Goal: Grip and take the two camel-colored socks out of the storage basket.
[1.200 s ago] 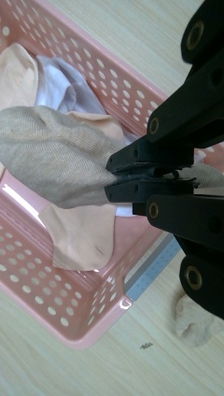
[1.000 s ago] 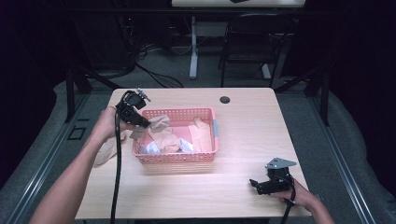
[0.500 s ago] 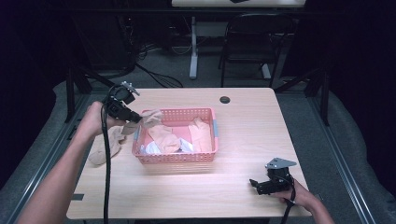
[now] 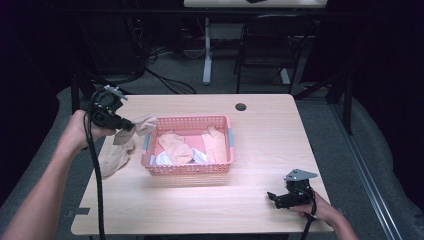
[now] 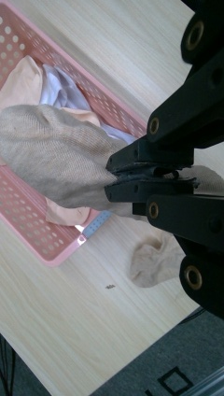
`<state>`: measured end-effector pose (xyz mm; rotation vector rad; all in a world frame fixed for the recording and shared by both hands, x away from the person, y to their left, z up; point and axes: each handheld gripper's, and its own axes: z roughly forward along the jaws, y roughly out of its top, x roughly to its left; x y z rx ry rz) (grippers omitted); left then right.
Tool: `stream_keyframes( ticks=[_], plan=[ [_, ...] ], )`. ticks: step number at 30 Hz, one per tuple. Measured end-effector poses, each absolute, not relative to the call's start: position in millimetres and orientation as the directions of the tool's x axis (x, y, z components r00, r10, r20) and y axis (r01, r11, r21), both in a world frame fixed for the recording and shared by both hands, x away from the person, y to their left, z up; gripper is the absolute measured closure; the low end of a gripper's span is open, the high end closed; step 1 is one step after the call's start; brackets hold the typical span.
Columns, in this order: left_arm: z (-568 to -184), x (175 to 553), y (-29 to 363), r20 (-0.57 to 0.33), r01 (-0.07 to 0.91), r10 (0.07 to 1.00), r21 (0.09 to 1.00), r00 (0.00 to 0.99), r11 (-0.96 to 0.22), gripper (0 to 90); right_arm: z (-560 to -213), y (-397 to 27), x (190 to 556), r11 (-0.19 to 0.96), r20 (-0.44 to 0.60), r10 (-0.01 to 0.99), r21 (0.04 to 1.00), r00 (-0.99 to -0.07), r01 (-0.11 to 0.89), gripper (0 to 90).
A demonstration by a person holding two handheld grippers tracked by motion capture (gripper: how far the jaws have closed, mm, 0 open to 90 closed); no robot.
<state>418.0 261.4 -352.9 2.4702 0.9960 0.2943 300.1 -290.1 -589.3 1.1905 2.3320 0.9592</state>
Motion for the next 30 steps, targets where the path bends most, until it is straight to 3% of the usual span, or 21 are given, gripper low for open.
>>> stream_keyframes(
  ticks=[12,30],
  plan=[
    [-371,412,301,-0.003,0.674,0.780,0.507,0.625,-0.538,85.3,-589,-290,300,0.417,-0.004,0.811,0.705,-0.585,0.573,0.0],
    [-464,421,335,-0.094,0.806,0.880,0.456,0.465,-0.377,84.7,-589,-290,300,0.417,-0.005,0.812,0.705,-0.584,0.573,0.0]
  ],
)
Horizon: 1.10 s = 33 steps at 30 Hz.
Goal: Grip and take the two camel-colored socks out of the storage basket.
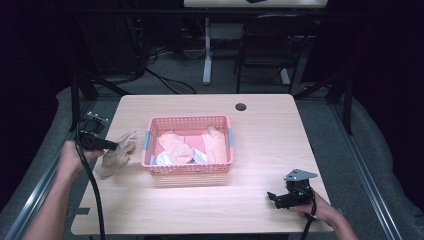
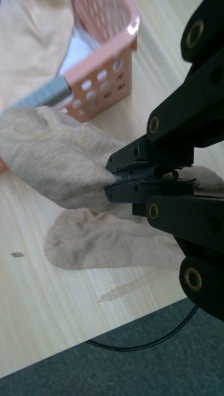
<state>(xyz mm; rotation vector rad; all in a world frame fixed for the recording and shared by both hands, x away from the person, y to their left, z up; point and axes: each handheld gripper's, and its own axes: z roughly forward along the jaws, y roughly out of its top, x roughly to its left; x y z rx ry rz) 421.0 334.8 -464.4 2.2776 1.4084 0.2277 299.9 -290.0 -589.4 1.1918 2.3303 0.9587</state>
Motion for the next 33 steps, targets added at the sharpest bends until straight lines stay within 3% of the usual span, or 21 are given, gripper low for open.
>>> stream_keyframes(
  ticks=[12,15,20,23,33],
  plan=[
    [-512,430,348,-0.138,0.842,0.916,0.463,0.378,-0.278,82.4,-589,-290,300,0.417,-0.005,0.812,0.705,-0.584,0.574,0.0],
    [-518,431,349,-0.142,0.842,0.922,0.474,0.360,-0.256,72.9,-589,-290,300,0.416,-0.005,0.812,0.705,-0.584,0.574,0.0],
    [-518,426,351,-0.125,0.822,0.945,0.537,0.302,-0.191,36.4,-589,-290,300,0.416,-0.005,0.812,0.706,-0.584,0.574,0.0],
    [-513,419,351,-0.121,0.808,0.949,0.562,0.292,-0.177,22.5,-589,-290,300,0.416,-0.005,0.812,0.705,-0.584,0.574,0.0],
    [-488,374,344,-0.081,0.746,0.946,0.637,0.313,-0.192,9.4,-589,-290,300,0.416,-0.005,0.812,0.706,-0.583,0.574,0.0]
  ],
)
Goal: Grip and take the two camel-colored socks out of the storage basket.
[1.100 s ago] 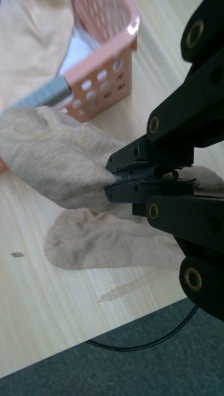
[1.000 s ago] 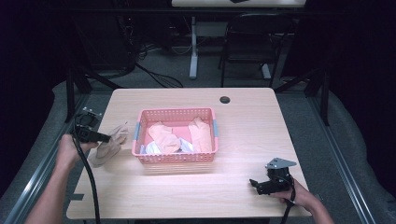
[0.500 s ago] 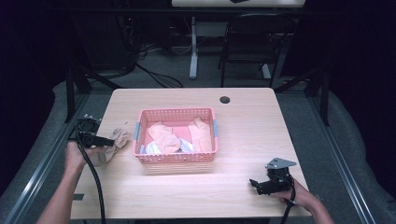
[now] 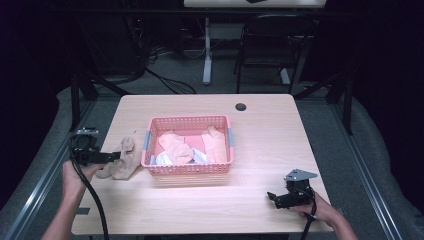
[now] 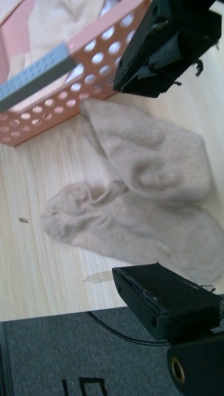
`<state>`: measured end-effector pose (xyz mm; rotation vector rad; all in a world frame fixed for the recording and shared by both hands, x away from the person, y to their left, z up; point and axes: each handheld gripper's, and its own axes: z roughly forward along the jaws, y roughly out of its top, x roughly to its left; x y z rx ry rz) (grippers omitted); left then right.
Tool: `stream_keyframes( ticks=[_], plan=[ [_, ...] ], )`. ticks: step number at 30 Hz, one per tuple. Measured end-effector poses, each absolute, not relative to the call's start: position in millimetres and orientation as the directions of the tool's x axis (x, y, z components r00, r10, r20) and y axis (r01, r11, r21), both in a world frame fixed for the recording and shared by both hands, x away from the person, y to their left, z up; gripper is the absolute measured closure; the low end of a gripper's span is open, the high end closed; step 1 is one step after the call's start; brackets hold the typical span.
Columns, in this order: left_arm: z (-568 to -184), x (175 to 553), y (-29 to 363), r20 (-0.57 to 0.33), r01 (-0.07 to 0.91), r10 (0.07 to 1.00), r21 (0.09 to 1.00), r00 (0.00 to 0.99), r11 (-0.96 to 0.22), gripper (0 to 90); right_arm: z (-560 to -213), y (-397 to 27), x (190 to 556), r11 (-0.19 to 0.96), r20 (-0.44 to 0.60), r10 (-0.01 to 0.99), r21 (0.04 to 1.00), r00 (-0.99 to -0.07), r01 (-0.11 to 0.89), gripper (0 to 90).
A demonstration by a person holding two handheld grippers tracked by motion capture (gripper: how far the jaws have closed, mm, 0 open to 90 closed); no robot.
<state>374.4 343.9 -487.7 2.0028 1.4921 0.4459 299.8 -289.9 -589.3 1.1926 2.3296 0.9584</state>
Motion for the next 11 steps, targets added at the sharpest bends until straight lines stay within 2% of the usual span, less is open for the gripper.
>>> stream_keyframes(
  ticks=[11],
  plan=[
    [-509,324,335,-0.066,0.739,0.941,0.639,0.331,-0.215,1.4,-589,-290,300,0.416,-0.005,0.813,0.705,-0.583,0.574,0.0]
  ],
)
